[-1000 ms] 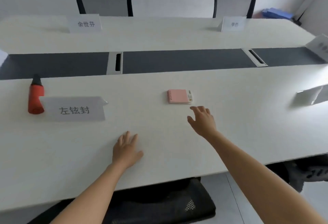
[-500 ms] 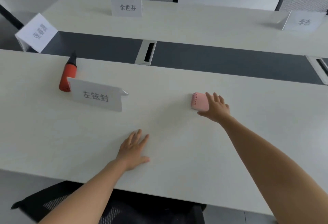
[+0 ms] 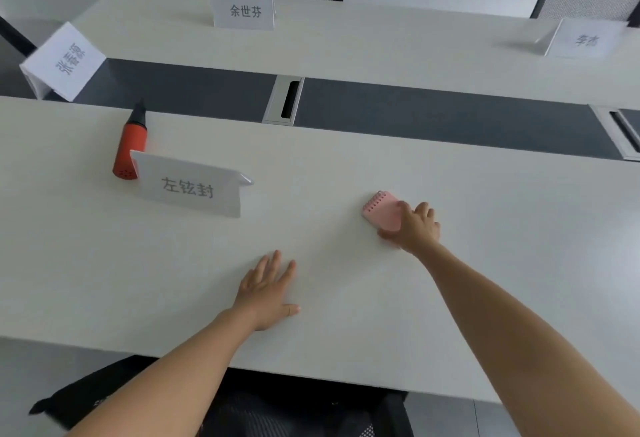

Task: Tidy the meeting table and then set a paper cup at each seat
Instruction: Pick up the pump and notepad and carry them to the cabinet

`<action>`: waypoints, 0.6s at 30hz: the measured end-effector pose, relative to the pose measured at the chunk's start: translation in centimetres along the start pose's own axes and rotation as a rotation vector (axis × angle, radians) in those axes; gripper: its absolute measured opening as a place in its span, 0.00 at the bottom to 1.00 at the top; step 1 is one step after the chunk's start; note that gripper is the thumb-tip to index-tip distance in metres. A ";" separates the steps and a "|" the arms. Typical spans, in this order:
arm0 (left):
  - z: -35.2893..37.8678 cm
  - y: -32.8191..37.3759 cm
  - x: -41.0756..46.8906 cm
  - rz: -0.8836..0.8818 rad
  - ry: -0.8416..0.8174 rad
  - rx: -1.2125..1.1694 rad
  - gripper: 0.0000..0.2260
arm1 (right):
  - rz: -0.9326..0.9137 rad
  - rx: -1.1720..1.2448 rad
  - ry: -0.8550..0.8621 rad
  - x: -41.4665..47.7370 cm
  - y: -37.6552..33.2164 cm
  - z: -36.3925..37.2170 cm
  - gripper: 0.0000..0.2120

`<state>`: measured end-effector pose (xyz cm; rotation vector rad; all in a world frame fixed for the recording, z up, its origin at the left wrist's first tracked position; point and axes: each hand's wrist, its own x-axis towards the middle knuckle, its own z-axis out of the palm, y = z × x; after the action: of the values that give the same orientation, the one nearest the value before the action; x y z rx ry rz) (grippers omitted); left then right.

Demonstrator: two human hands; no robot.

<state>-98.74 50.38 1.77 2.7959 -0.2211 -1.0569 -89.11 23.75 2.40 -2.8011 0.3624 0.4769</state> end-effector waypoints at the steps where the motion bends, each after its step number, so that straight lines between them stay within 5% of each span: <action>1: 0.0 0.0 -0.1 0.003 -0.003 0.006 0.35 | 0.017 0.019 0.006 -0.8 -0.4 0.5 0.34; 7: -2.1 -1.1 -0.2 0.152 -0.081 0.097 0.35 | 0.152 -0.026 0.049 -5.8 -3.5 2.8 0.33; 11: -4.8 -6.0 -1.7 0.292 -0.126 -0.256 0.24 | 0.190 0.041 0.106 -8.9 -8.0 4.7 0.37; 18: -7.2 -22.0 -4.4 0.115 0.423 -0.744 0.09 | 0.134 0.205 0.225 -13.1 -19.2 9.7 0.37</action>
<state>-95.30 73.30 5.86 2.2076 0.0569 -0.3768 -98.29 47.21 2.60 -2.6449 0.6126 0.1400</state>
